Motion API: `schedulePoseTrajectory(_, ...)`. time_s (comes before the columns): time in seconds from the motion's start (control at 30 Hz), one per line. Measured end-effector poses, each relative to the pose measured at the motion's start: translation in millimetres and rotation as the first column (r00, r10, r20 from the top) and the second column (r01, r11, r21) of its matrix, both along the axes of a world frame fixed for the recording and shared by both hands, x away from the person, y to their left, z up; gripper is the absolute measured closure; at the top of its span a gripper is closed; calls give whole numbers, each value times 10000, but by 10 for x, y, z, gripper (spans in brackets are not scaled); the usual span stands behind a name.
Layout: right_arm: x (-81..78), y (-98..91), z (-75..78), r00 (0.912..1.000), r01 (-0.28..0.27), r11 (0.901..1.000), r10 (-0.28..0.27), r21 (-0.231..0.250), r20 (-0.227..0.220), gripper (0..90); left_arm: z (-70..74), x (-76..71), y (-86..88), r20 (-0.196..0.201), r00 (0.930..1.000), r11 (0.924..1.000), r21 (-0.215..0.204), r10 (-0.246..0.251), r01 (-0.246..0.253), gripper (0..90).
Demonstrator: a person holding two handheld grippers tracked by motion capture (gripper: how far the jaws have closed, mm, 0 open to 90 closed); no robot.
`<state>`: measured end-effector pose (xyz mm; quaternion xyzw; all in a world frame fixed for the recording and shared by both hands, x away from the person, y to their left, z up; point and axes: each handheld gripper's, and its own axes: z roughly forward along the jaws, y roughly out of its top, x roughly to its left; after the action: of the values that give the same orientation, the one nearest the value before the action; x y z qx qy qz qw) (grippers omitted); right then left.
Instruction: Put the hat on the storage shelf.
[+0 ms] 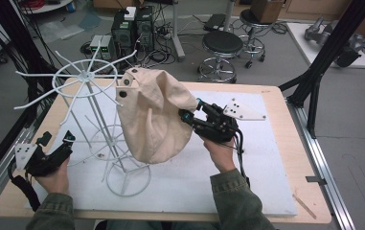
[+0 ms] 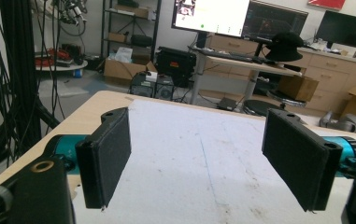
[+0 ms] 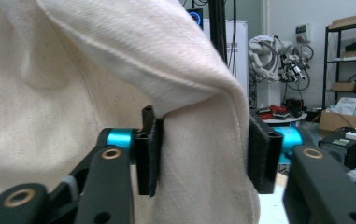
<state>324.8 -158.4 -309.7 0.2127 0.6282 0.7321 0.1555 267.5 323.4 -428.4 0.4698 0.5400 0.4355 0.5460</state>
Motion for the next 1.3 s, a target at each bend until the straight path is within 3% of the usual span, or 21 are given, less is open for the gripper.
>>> schedulePoseTrajectory(0.17,5,-9,0,9985,497,9987,-493,140,-234,271,2,-3,2,26,10000,10000,-16,1,-1,241)
schedulePoseTrajectory(0.33,-5,-67,18,9974,683,9973,-676,255,-268,161,1,-3,3,15,10000,10000,-7,7,-7,241)
schedulePoseTrajectory(0.67,-26,-171,-3,9887,1484,9889,-1485,-64,-204,117,1,-7,3,28,10000,10000,39,22,-22,242)
schedulePoseTrajectory(1.03,-101,-376,-15,9763,2149,9766,-2149,-16,-269,116,-2,-7,-2,34,10000,10000,22,38,-38,242)
schedulePoseTrajectory(1.3,-162,-532,-80,9620,2713,9625,-2714,-89,-307,115,-2,-9,-2,30,10000,10000,23,47,-48,242)
